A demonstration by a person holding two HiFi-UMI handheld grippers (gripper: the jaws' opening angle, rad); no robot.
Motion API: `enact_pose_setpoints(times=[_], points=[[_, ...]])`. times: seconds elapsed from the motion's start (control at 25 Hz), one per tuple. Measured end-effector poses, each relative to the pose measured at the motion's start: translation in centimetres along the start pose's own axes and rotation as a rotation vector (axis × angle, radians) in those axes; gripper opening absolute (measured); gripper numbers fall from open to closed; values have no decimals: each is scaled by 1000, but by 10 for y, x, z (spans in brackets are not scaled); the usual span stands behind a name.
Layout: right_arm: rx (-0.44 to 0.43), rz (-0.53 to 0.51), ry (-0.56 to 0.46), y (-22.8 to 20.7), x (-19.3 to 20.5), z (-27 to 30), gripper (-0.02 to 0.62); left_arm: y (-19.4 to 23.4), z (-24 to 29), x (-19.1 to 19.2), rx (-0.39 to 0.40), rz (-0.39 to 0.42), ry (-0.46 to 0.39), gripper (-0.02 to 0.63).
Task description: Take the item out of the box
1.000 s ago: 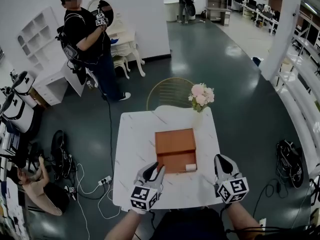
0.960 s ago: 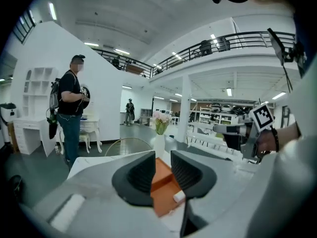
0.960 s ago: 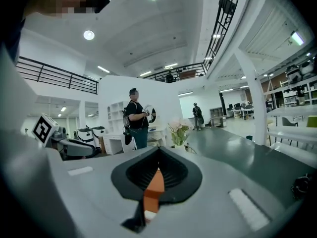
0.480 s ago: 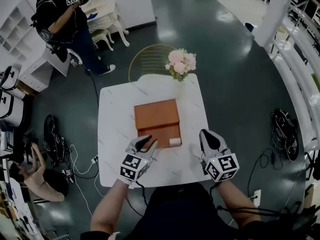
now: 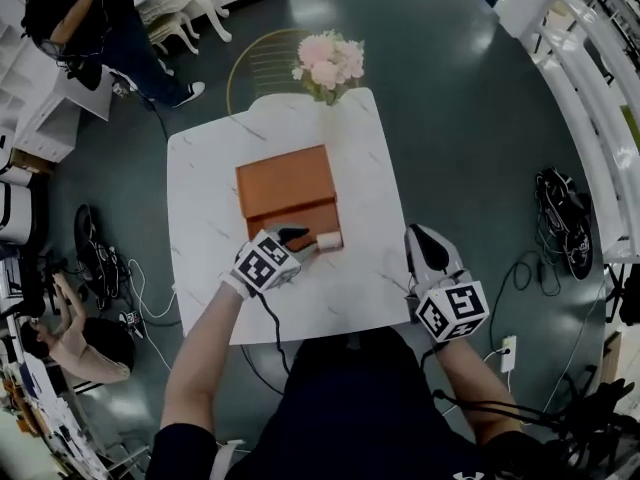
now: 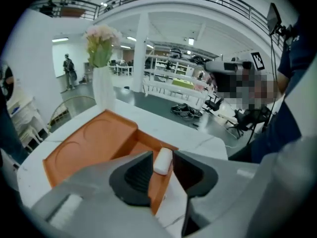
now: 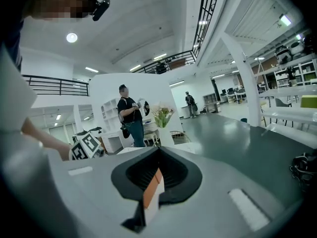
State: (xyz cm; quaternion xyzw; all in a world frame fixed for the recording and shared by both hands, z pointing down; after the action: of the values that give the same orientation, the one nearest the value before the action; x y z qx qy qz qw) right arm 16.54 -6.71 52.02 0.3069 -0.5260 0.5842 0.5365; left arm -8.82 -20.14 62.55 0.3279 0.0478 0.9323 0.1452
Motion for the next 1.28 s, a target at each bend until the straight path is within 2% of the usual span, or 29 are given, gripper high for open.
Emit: enact_pose_setpoints(times=[0.2,0.36,0.44,0.64,0.88,1.16,1.28], points=[[56,36,-7,-13,4,-15,3,10,41,-5,159,66,167,142],[96,58,-4,-25,11,-29,3,12,70,-6,220,120,297,178],[115,73,-2,-28,16,-35,3,14,80,-3,251,112,335,181],[152,90,-18,-35,16,-51,3,15,85,-17,327,67,344,183],[181,90,-33,-40,15,-65,3,15,88,-16,355,51,359,183],[169,99,-15,-33,20,-70,3,14,91,-21,369,90,393,183],[163,102,-4,-29,23,-72,3,16,92,-17,338,127,453,183]])
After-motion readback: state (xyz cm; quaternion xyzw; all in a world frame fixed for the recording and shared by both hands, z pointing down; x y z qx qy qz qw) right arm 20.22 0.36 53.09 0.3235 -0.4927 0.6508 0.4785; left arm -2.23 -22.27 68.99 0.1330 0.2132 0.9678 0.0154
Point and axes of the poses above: the fingertips, and each gripper's own axes: z forward along the fingers, y to its left, x out of its underside, the point moved 9 cm from there along -z, backward along the fingers, and after that the axes turned 1 degree about -z, right-handed, at the moved point
